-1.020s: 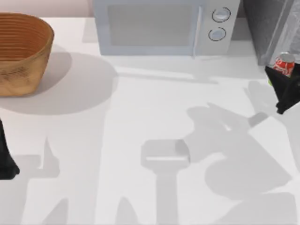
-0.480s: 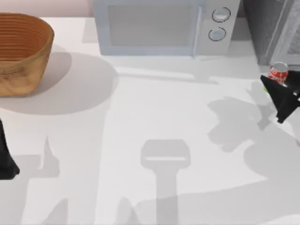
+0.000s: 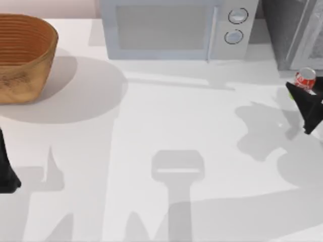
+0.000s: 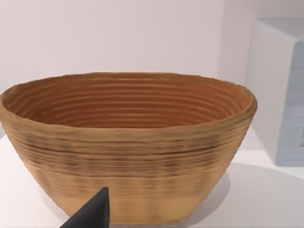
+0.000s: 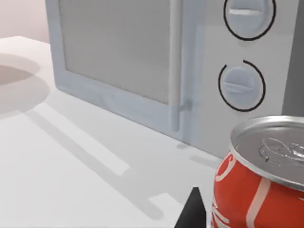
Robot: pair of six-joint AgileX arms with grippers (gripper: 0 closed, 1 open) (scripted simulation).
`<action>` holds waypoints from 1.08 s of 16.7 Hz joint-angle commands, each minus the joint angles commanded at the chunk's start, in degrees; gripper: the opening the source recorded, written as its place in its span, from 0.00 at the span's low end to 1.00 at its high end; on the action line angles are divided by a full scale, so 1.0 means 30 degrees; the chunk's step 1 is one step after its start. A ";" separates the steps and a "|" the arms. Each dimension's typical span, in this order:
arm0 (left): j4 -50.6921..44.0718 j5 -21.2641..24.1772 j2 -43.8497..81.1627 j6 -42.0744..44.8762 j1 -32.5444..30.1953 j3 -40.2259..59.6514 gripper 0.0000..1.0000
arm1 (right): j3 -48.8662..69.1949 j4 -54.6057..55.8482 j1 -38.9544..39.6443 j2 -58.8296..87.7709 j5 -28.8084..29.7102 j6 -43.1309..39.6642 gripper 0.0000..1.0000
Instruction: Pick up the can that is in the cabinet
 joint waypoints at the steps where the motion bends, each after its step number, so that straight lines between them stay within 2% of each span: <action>1: 0.0000 0.0000 0.0000 0.0000 0.0000 0.0000 1.00 | 0.0000 0.0000 0.0000 0.0000 0.0000 0.0000 0.00; 12: 0.0000 0.0000 0.0000 0.0000 0.0000 0.0000 1.00 | 0.1344 -0.0566 0.1058 0.0822 0.1068 -0.0041 0.00; 18: 0.0000 0.0000 0.0000 0.0000 0.0000 0.0000 1.00 | 0.1344 -0.0566 0.1058 0.0822 0.1068 -0.0041 0.45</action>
